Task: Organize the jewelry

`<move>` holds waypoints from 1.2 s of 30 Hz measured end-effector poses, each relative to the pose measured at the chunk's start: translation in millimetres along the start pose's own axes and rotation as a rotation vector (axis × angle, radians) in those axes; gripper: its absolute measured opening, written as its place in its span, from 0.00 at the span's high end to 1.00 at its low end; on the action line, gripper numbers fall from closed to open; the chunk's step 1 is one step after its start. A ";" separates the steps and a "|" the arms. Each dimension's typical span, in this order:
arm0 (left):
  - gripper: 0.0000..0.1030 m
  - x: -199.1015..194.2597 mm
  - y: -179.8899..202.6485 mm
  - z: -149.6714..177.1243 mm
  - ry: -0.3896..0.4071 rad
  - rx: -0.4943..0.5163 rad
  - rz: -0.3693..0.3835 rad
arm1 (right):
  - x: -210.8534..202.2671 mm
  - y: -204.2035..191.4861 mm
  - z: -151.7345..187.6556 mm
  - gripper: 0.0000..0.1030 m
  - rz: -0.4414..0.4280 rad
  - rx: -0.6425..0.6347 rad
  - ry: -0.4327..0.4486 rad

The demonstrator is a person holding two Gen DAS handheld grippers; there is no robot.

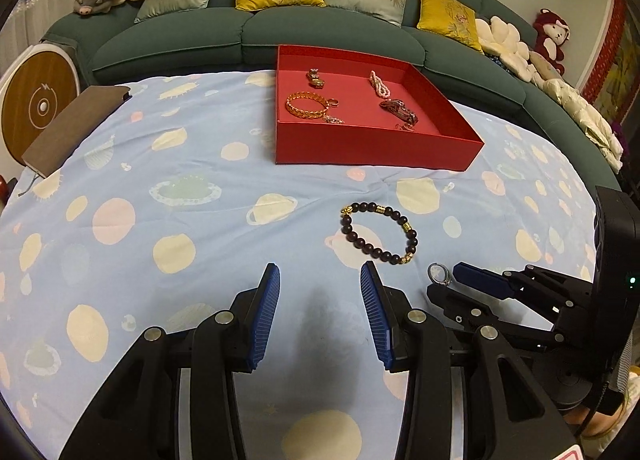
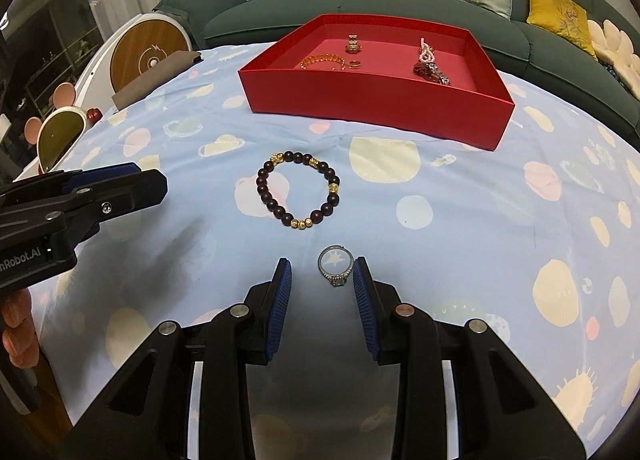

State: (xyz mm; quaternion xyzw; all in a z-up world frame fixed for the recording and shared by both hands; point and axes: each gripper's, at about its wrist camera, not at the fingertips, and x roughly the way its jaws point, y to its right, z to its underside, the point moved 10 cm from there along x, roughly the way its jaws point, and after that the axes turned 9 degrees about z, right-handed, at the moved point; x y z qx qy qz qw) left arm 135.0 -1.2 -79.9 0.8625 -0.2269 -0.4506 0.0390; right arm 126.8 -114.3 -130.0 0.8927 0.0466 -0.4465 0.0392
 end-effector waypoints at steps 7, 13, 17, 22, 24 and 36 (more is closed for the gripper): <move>0.57 8.2 5.2 -4.6 -0.005 -0.006 0.000 | 7.6 2.9 1.3 0.77 0.028 -0.017 0.000; 0.57 24.7 14.4 -9.1 -0.021 -0.013 0.004 | 5.6 10.7 1.6 0.82 0.032 0.005 -0.005; 0.57 41.6 20.2 -12.6 -0.038 -0.044 0.030 | 0.7 12.8 1.5 0.82 0.024 0.015 0.000; 0.51 61.4 34.9 -14.1 -0.058 -0.050 0.055 | -9.5 21.6 1.0 0.82 0.004 0.044 0.005; 0.36 67.8 40.4 -15.0 -0.057 -0.031 0.036 | -11.7 27.6 2.0 0.82 0.002 0.057 0.004; 0.39 96.9 44.2 -17.9 -0.042 0.038 -0.083 | -17.7 55.5 5.6 0.82 0.002 0.120 0.001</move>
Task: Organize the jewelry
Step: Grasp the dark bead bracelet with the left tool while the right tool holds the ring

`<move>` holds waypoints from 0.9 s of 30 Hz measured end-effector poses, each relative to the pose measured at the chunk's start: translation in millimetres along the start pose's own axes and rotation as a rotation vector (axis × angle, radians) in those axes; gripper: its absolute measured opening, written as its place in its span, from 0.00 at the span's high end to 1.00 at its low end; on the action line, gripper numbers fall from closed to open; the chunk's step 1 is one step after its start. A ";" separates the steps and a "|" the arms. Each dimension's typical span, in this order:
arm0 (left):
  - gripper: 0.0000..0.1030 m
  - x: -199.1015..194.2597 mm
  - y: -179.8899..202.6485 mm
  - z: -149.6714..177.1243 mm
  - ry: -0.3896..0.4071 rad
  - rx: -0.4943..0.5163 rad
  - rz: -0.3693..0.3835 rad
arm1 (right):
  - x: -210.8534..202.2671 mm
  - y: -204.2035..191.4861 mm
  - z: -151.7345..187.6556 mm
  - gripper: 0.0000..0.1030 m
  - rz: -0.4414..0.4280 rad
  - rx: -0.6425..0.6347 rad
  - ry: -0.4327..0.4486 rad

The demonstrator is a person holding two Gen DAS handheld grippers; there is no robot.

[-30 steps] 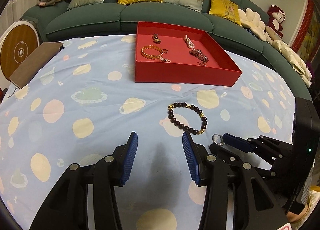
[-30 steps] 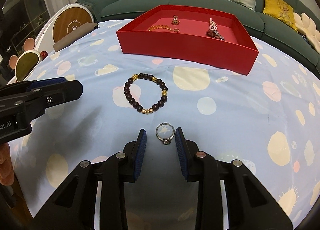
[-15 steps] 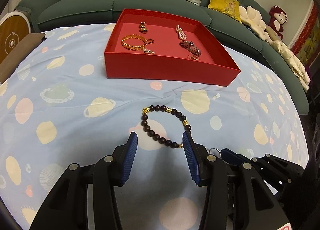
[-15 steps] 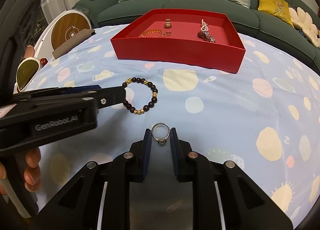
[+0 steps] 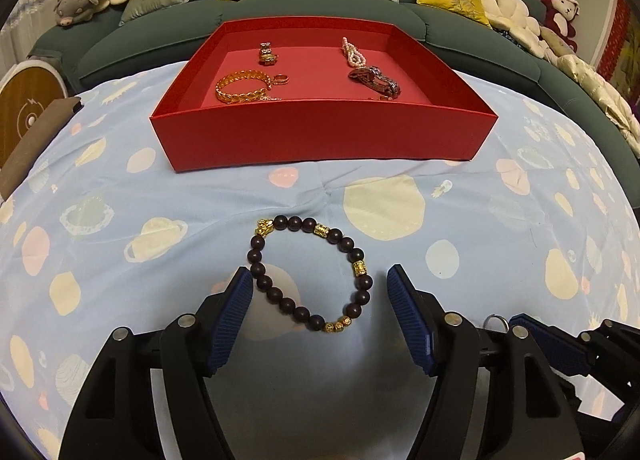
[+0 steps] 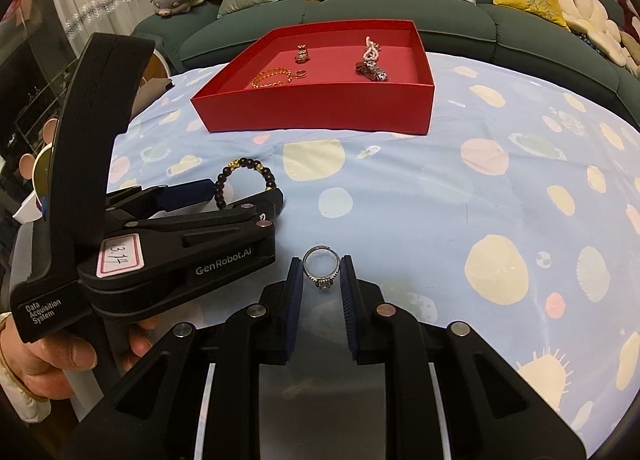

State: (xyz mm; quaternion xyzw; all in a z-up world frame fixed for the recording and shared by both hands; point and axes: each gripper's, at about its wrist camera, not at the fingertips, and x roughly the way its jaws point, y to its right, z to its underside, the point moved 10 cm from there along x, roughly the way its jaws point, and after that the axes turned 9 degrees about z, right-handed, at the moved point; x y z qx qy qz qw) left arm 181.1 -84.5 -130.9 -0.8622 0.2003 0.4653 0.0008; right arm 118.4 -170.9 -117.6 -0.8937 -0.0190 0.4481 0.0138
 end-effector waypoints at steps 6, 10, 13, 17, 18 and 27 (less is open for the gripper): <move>0.86 -4.1 -0.3 0.2 0.010 0.028 0.004 | 0.0 3.6 -2.0 0.82 0.002 0.017 0.000; 0.88 -5.5 2.8 2.5 0.000 0.025 0.036 | -0.4 3.8 -4.2 0.82 -0.001 0.025 0.001; 0.88 -9.3 5.5 6.2 -0.008 0.020 0.061 | -1.5 2.5 -5.5 0.82 -0.001 0.026 0.005; 0.95 -20.1 3.8 9.5 -0.004 0.004 0.094 | -3.0 0.6 -10.2 0.82 -0.004 0.026 0.013; 0.95 -22.2 2.9 10.4 -0.004 -0.003 0.105 | -3.4 -0.3 -11.1 0.82 -0.006 0.025 0.014; 0.95 -27.6 -6.6 17.9 -0.015 -0.022 0.118 | -1.6 -7.9 -15.6 0.82 -0.011 0.022 0.018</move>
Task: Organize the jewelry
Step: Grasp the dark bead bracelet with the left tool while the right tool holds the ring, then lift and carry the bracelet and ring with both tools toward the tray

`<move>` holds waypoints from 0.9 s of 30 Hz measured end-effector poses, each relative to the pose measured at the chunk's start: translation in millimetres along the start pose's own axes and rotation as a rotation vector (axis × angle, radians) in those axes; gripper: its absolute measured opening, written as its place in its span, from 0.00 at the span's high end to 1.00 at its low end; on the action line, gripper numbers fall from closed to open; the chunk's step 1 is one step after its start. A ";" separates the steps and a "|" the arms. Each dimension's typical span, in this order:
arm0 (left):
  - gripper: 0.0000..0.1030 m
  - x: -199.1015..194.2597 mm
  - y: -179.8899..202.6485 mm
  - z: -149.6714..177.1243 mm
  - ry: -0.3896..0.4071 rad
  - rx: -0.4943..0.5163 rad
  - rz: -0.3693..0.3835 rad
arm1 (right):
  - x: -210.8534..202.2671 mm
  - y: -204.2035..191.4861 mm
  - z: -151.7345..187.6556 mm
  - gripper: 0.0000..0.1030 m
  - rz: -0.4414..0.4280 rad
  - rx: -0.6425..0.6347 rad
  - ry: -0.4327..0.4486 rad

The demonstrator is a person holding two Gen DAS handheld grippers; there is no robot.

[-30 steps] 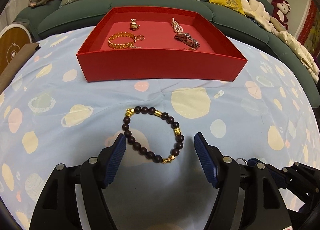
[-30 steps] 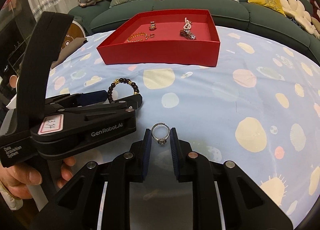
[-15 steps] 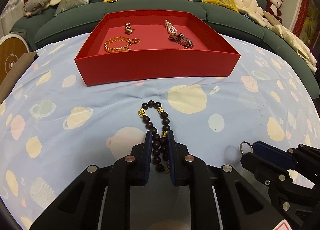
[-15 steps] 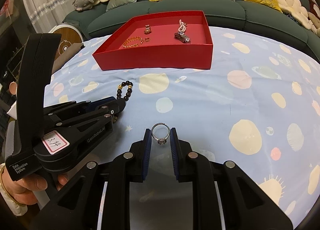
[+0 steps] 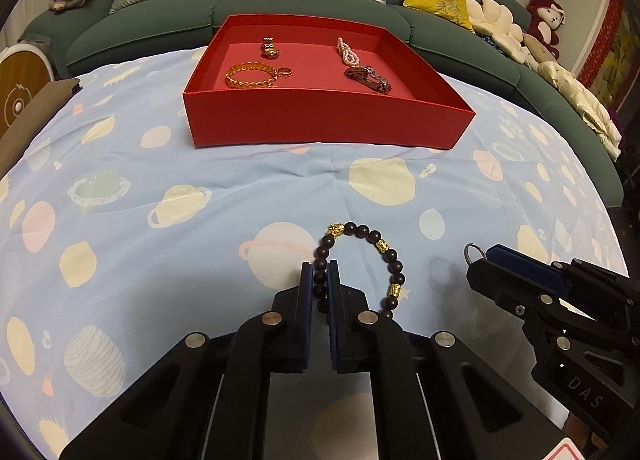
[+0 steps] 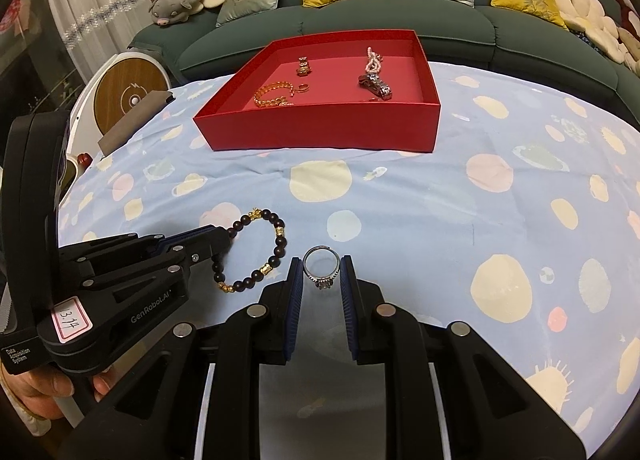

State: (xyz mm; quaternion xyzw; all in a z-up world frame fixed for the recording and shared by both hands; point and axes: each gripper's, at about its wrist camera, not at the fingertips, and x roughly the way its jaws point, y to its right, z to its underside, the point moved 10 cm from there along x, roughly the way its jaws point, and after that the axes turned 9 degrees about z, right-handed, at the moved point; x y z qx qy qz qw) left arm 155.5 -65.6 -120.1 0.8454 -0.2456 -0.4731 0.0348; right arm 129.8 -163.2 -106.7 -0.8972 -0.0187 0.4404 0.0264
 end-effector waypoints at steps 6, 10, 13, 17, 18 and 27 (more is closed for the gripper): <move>0.95 -6.6 4.5 -1.7 0.010 0.008 0.018 | 0.6 -4.0 -2.2 0.82 -0.005 -0.004 0.003; 0.95 1.8 4.0 5.6 -0.031 -0.003 0.018 | 1.5 -3.8 -1.6 0.82 -0.005 -0.002 -0.002; 0.92 6.8 2.8 8.0 -0.037 -0.006 -0.001 | 0.6 -3.3 -2.0 0.82 -0.005 -0.001 -0.001; 0.91 8.7 3.8 5.6 -0.020 0.010 -0.023 | 0.0 -1.2 -2.2 0.82 -0.006 0.003 0.002; 0.91 9.2 4.4 5.2 -0.014 0.017 -0.028 | 0.0 -0.7 -2.1 0.82 -0.006 0.005 0.001; 0.94 4.7 13.2 2.3 -0.002 0.039 0.003 | -4.1 5.7 -5.3 0.82 -0.003 0.018 0.011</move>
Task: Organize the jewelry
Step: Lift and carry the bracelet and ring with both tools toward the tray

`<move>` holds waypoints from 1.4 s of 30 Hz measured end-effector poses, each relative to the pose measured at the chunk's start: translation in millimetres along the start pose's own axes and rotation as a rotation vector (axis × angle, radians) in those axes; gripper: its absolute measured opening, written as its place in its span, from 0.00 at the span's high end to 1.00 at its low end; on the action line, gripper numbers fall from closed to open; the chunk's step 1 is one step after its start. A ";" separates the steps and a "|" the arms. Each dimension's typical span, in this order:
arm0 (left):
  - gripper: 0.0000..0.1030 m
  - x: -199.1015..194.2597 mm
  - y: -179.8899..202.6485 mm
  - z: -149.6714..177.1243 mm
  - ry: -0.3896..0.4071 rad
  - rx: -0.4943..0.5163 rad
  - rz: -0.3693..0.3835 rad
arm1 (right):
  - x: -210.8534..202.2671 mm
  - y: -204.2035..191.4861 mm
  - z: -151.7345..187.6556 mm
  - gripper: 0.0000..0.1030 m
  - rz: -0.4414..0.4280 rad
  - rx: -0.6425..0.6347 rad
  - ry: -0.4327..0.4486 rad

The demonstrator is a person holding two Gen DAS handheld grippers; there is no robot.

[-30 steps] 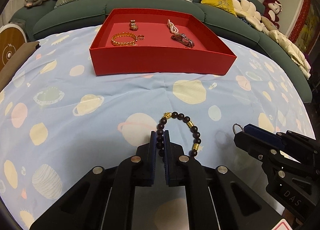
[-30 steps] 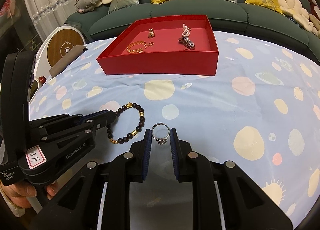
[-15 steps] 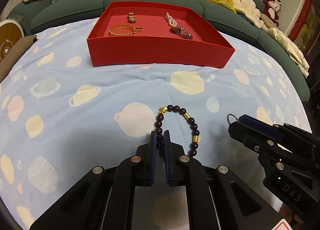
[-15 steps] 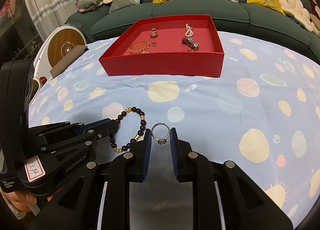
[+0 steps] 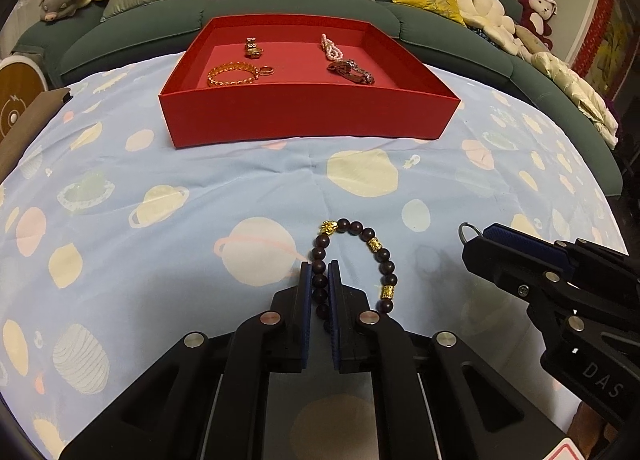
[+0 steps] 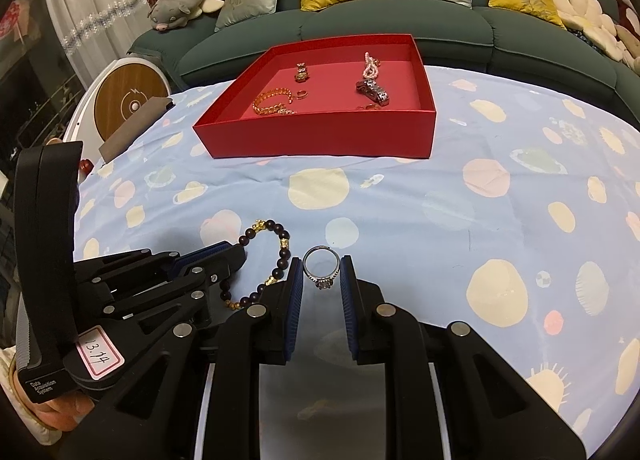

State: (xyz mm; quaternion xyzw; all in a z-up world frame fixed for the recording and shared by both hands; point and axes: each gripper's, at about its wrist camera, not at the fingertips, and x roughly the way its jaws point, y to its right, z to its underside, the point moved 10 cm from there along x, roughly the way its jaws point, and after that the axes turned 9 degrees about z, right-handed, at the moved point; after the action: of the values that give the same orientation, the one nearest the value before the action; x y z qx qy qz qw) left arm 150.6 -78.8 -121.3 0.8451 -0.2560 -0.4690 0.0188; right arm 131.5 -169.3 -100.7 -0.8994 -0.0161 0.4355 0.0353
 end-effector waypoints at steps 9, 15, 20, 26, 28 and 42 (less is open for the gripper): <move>0.94 -29.1 10.1 -14.4 0.059 0.002 0.047 | -5.6 1.0 -7.5 0.82 -0.001 0.004 0.019; 0.95 -43.7 16.0 -19.4 0.080 0.013 0.069 | -8.7 0.2 -13.7 0.82 -0.002 0.006 0.033; 0.95 -54.5 18.7 -24.9 0.105 0.019 0.074 | -12.1 -3.7 -19.6 0.82 -0.005 -0.001 0.049; 0.95 -63.2 19.8 -29.0 0.127 0.015 0.075 | -15.8 -5.8 -28.3 0.82 -0.008 0.008 0.068; 0.95 -66.5 20.4 -30.5 0.136 0.017 0.076 | -18.0 -6.7 -30.5 0.82 -0.008 0.006 0.075; 0.95 -66.9 17.4 -68.8 0.160 0.054 0.023 | -32.5 3.7 -79.1 0.82 0.008 0.005 0.139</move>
State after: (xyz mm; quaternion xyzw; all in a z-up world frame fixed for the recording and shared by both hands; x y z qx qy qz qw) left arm 169.9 -78.2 -25.7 0.8771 -0.2758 -0.3926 0.0218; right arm 173.4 -178.9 -26.6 -0.9273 -0.0091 0.3723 0.0368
